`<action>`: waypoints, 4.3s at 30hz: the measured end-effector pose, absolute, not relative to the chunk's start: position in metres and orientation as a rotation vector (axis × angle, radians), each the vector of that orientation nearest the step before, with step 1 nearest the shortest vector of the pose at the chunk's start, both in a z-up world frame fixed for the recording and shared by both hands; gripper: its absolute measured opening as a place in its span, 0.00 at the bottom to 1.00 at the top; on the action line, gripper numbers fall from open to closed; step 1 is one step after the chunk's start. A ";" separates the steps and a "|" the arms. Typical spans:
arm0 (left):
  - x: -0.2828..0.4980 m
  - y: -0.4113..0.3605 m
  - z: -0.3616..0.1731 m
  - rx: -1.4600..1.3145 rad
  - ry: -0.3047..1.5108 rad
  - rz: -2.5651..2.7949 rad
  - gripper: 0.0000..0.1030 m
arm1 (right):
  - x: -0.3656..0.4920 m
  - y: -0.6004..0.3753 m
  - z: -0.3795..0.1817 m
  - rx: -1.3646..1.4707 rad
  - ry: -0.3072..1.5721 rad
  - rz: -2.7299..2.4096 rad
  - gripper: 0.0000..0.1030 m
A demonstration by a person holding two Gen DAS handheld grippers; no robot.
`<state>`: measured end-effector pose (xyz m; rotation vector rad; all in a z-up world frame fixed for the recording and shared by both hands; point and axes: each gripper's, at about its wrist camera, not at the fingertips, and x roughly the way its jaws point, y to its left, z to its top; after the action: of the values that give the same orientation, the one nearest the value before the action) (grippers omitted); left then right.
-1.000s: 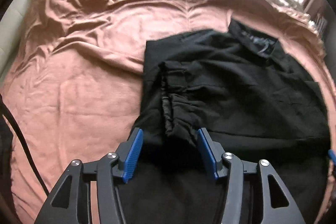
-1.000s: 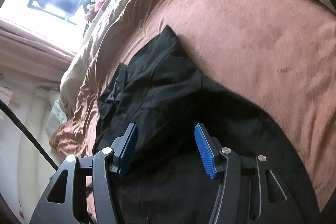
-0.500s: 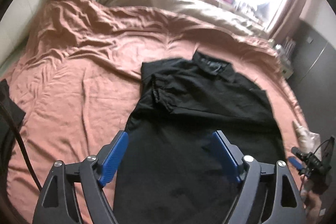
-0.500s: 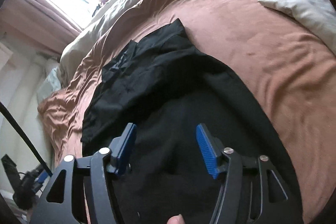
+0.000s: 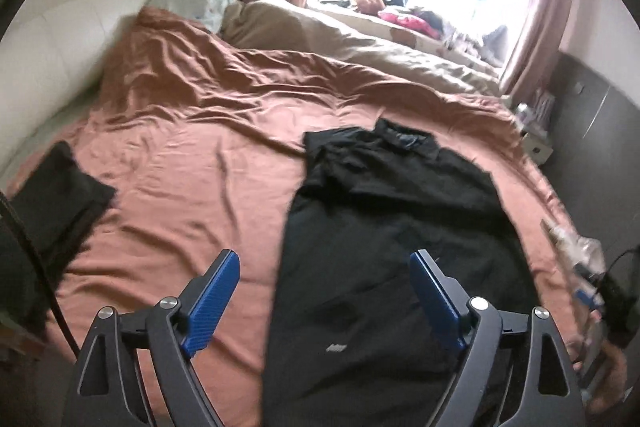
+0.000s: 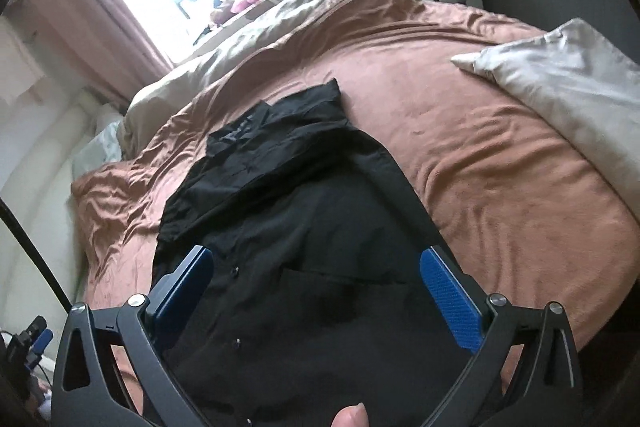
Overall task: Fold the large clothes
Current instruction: 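Move both open grippers to the hem of the narrowed shirt, then grasp the shirt hem with both grippers and fold it toward the collar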
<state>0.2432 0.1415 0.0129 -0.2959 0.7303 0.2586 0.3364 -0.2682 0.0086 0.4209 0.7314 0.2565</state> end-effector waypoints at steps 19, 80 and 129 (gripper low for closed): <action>0.122 0.125 0.002 -0.312 0.601 0.208 1.00 | 0.217 -0.329 0.011 0.280 0.707 0.302 1.00; 0.140 0.181 -0.135 -0.850 0.801 0.011 0.12 | 0.242 -0.372 -0.069 0.769 0.788 0.587 0.07; 0.032 0.189 0.057 -0.818 0.364 -0.111 0.11 | 0.185 -0.407 0.057 0.703 0.517 0.772 0.07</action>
<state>0.0322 0.1890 0.0567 -0.8180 0.3645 -0.1109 0.1851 -0.4068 0.0575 0.7028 0.5168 0.7722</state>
